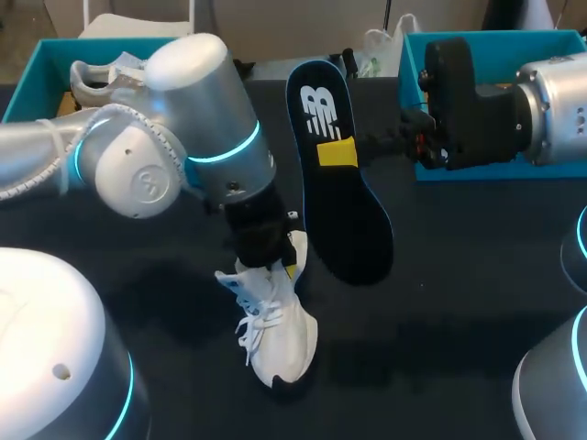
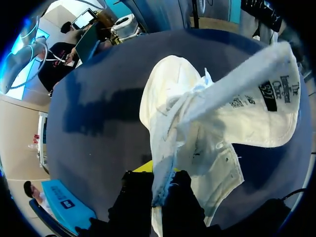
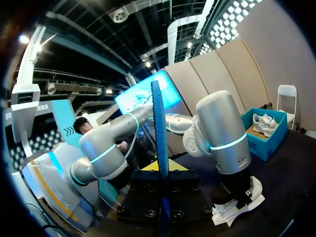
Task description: Take the shoe out of the shoebox, open the shoe tongue, remove and reinsert the insole, then place the shoe into the shoebox
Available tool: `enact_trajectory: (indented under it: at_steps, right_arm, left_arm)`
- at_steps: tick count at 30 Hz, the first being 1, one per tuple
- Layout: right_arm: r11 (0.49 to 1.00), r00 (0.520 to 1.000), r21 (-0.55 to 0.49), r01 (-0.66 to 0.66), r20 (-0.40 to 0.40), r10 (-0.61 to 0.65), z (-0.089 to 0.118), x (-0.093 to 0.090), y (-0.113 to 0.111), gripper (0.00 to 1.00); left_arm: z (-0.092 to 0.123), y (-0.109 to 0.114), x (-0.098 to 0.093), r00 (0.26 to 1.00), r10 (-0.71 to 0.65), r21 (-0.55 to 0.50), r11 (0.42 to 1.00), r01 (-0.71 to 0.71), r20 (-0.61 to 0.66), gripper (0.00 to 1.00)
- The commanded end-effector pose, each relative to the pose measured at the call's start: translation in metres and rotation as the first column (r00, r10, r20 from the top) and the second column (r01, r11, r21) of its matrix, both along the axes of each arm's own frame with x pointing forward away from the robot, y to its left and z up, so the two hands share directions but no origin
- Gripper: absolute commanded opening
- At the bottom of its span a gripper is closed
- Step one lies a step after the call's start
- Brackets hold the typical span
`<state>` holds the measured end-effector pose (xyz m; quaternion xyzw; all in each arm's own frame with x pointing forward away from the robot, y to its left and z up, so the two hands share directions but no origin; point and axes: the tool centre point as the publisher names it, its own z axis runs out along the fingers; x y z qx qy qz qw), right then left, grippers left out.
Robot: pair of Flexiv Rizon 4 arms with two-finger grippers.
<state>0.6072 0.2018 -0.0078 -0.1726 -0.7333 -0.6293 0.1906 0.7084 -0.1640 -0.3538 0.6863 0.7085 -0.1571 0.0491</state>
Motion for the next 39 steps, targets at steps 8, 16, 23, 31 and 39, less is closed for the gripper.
enact_trajectory:
  at_steps: [8,16,23,31,39]
  right_arm:
    - [1.000,1.000,-0.003,0.000,-0.001,0.000,0.000,0.001,0.003,0.00]
    - [1.000,1.000,-0.003,0.000,-0.001,0.000,0.000,0.001,0.003,0.00]
    - [1.000,1.000,-0.003,0.000,-0.001,0.000,0.000,0.001,0.003,0.00]
    - [1.000,1.000,-0.003,0.000,-0.001,0.000,0.000,0.001,0.003,0.00]
    - [1.000,1.000,-0.003,0.000,-0.001,0.000,0.000,0.001,0.003,0.00]
  left_arm:
    - [-0.020,-0.021,0.002,1.000,-0.004,0.022,1.000,0.004,-0.019,0.00]
    - [-0.029,-0.032,0.004,1.000,-0.014,0.056,0.998,0.014,-0.014,0.00]
    - [-0.030,-0.037,0.007,1.000,-0.007,0.050,0.999,0.007,-0.002,0.47]
    - [-0.005,-0.026,0.011,0.999,0.028,-0.050,0.998,-0.026,0.044,1.00]
    - [0.048,-0.009,0.022,0.990,0.087,-0.320,0.946,-0.048,0.108,1.00]
